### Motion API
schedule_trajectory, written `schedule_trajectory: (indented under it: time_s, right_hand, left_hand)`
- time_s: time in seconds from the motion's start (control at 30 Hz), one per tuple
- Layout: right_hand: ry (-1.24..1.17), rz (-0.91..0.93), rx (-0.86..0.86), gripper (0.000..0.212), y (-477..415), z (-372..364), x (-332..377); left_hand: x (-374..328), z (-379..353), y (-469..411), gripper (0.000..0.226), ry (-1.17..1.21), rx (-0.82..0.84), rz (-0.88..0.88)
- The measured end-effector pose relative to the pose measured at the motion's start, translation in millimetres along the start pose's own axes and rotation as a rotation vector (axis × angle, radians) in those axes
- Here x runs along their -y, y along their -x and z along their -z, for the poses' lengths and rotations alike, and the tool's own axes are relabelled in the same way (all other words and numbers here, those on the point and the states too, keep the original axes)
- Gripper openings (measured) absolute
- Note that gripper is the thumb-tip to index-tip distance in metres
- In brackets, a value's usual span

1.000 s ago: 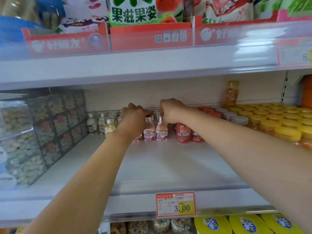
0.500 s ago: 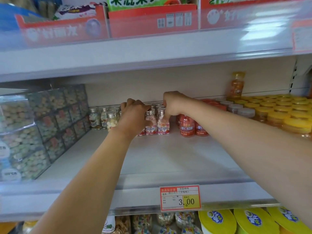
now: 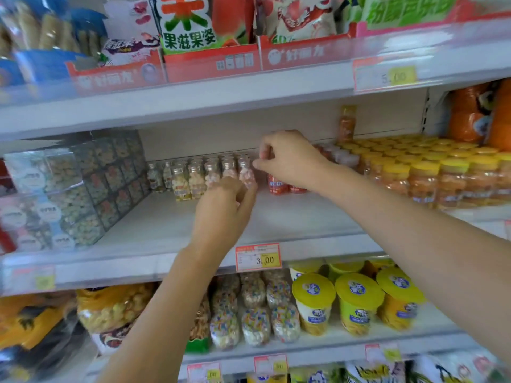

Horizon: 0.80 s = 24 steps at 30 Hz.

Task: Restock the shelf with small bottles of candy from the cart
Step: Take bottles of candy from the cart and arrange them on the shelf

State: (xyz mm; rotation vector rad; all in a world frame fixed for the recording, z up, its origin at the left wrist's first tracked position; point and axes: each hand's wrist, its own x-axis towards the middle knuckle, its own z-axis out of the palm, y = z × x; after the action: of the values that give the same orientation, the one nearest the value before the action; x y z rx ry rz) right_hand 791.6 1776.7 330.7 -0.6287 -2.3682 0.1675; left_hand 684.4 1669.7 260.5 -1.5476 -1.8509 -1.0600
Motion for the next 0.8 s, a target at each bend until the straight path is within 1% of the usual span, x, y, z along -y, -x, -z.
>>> schedule_trajectory:
  time_s: [0.1,0.13,0.2,0.27,0.33,0.37,0.47,0.5,0.6,0.63,0.7,0.8]
  right_hand:
    - [-0.022,0.012,0.048,0.034,69,17,-4]
    - [-0.013,0.004,0.070,0.040,93,19,-8]
    - [0.007,-0.031,0.135,0.042,140,19,-18]
    - [0.027,-0.100,0.252,0.044,187,9,-35]
    - [0.019,-0.195,0.378,0.045,234,-6,-57]
    - [0.007,-0.250,0.443,0.042,258,-15,-69]
    - [-0.020,-0.450,0.664,0.032,326,-42,-102]
    - [-0.026,-0.536,0.751,0.031,350,-52,-113]
    - [-0.087,-0.751,0.957,0.037,418,-85,-141]
    - [-0.101,-0.798,0.993,0.040,440,-99,-151]
    - [-0.119,-0.882,1.016,0.038,479,-123,-167]
    - [-0.120,-0.944,1.034,0.061,521,-152,-177]
  left_hand:
    - [-31,4,58,0.055,0.106,0.030,0.023]
    - [-43,4,78,0.056,0.144,0.061,0.024]
    - [-61,-4,119,0.053,0.224,0.163,0.042]
    - [-73,-20,162,0.053,0.273,0.347,0.075]
    - [-82,-43,203,0.056,0.254,0.564,0.094]
    - [-87,-55,223,0.051,0.236,0.678,0.119]
    - [-105,-85,279,0.017,0.234,0.959,0.209]
    - [-109,-94,297,0.017,0.248,1.039,0.217]
    - [-123,-122,341,0.032,0.243,1.206,0.235]
    - [-128,-131,353,0.034,0.222,1.254,0.261]
    - [-134,-153,375,0.036,0.152,1.353,0.287]
    - [-143,-184,404,0.042,0.057,1.527,0.235]
